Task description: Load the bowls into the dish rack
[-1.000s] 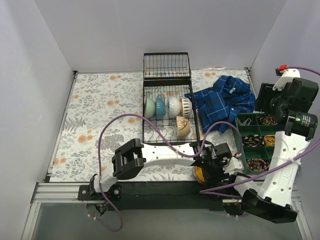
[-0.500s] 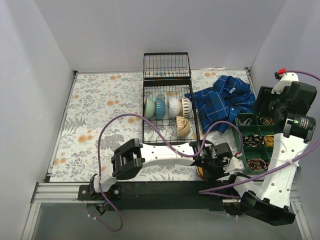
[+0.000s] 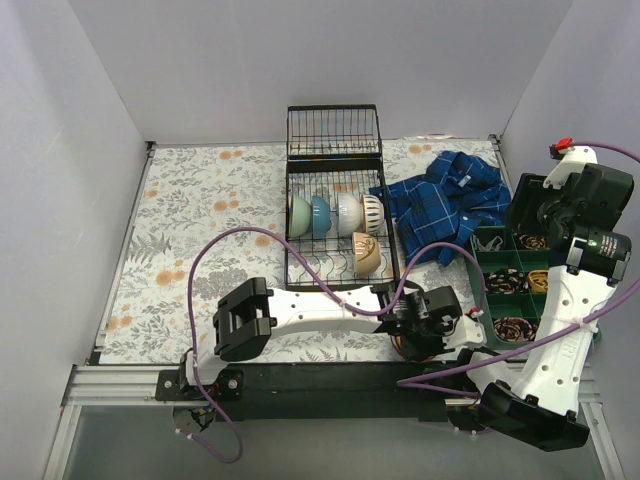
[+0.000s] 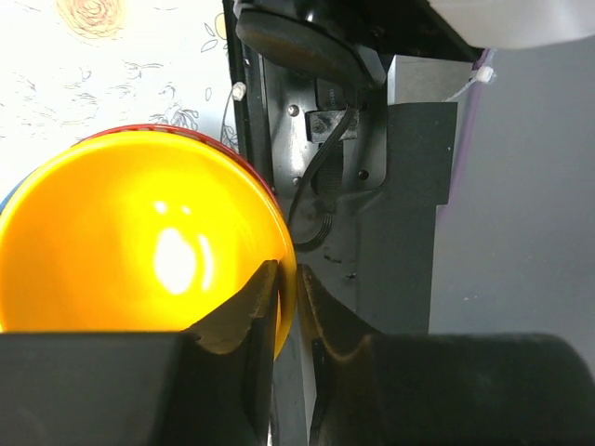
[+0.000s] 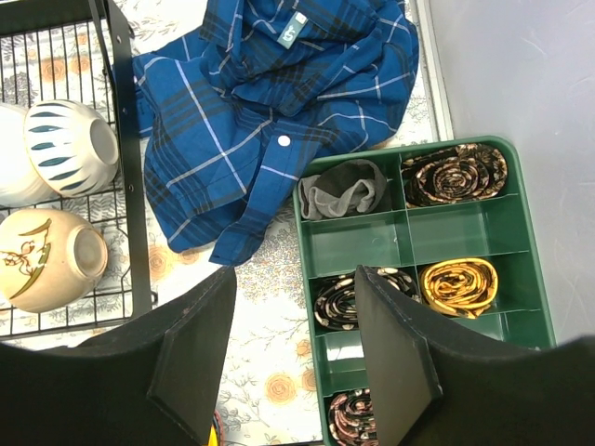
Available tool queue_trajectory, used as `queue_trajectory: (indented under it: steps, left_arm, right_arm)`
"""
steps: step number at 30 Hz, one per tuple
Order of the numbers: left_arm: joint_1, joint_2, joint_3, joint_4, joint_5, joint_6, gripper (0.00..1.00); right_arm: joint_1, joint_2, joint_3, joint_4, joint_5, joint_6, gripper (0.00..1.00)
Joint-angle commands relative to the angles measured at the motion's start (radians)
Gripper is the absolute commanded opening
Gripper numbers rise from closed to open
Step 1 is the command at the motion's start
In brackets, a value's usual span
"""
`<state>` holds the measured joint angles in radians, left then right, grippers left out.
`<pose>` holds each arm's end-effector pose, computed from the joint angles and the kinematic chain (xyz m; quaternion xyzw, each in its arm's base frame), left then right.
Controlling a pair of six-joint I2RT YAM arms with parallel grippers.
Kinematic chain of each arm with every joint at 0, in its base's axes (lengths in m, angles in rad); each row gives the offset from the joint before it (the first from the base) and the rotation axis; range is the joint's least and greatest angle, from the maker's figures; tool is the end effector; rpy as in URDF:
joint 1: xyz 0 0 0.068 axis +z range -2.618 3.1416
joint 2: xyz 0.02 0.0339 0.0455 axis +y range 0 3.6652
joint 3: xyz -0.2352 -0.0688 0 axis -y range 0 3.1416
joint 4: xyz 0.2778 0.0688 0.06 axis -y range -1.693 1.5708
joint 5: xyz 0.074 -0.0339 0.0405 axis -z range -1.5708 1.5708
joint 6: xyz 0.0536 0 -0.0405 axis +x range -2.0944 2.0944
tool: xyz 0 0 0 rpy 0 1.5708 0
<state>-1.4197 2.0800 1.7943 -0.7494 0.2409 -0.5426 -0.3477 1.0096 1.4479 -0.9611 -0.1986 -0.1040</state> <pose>0.0600 -0.4789 0.1897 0.4353 0.8533 -0.2828 0.0498 0.2204 -0.0686 0.4217 0.0555 0.8612 -0.0278 0.5045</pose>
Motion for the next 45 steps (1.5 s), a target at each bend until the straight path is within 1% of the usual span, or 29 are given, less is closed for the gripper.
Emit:
queue_trajectory:
  steps: [1, 7, 15, 21, 24, 28, 34, 37, 38, 40, 41, 43, 44, 45]
  left_arm:
    - [0.002, -0.127, 0.034, -0.022, -0.054, 0.058, 0.00]
    - [0.015, -0.162, 0.036, -0.016, -0.063, 0.101, 0.00]
    - [0.016, -0.138, 0.099, -0.008, -0.063, 0.118, 0.00]
    - [0.027, -0.138, 0.164, -0.022, -0.114, 0.154, 0.00]
    - [0.044, -0.164, 0.171, -0.034, -0.140, 0.168, 0.00]
    - [0.082, -0.230, 0.136, -0.045, -0.161, 0.174, 0.00]
    - [0.177, -0.307, 0.077, -0.048, -0.195, 0.188, 0.00]
    - [0.255, -0.366, 0.022, -0.054, -0.206, 0.196, 0.00]
    - [0.307, -0.386, 0.005, -0.056, -0.207, 0.201, 0.00]
    - [0.366, -0.443, -0.056, -0.057, -0.216, 0.210, 0.00]
    - [0.430, -0.461, -0.076, -0.059, -0.219, 0.219, 0.00]
    - [0.496, -0.518, -0.136, -0.062, -0.226, 0.227, 0.00]
    - [0.566, -0.535, -0.157, -0.062, -0.224, 0.227, 0.00]
    - [0.597, -0.558, -0.174, -0.062, -0.219, 0.225, 0.00]
  right_arm:
    - [-0.008, -0.002, 0.002, 0.036, -0.025, 0.010, 0.62]
    - [-0.008, 0.009, 0.006, 0.036, -0.032, 0.012, 0.63]
    - [-0.008, 0.020, -0.003, 0.038, -0.030, 0.004, 0.62]
    - [-0.010, 0.027, 0.005, 0.036, -0.032, 0.001, 0.62]
    - [-0.010, 0.035, 0.006, 0.036, -0.035, 0.000, 0.62]
    - [-0.010, 0.043, 0.005, 0.036, -0.036, 0.001, 0.62]
    - [-0.010, 0.046, -0.018, 0.025, -0.044, -0.002, 0.62]
    - [-0.010, 0.053, -0.026, 0.019, -0.039, -0.008, 0.62]
    - [-0.010, 0.061, -0.021, 0.018, -0.036, -0.016, 0.62]
    - [-0.010, 0.069, -0.017, 0.018, -0.027, -0.020, 0.62]
    - [-0.010, 0.075, -0.014, 0.018, -0.027, -0.025, 0.62]
    - [-0.010, 0.081, -0.014, 0.018, -0.038, -0.029, 0.63]
    - [-0.010, 0.084, -0.015, 0.019, -0.041, -0.030, 0.63]
    - [-0.010, 0.086, -0.026, 0.021, -0.048, -0.030, 0.64]
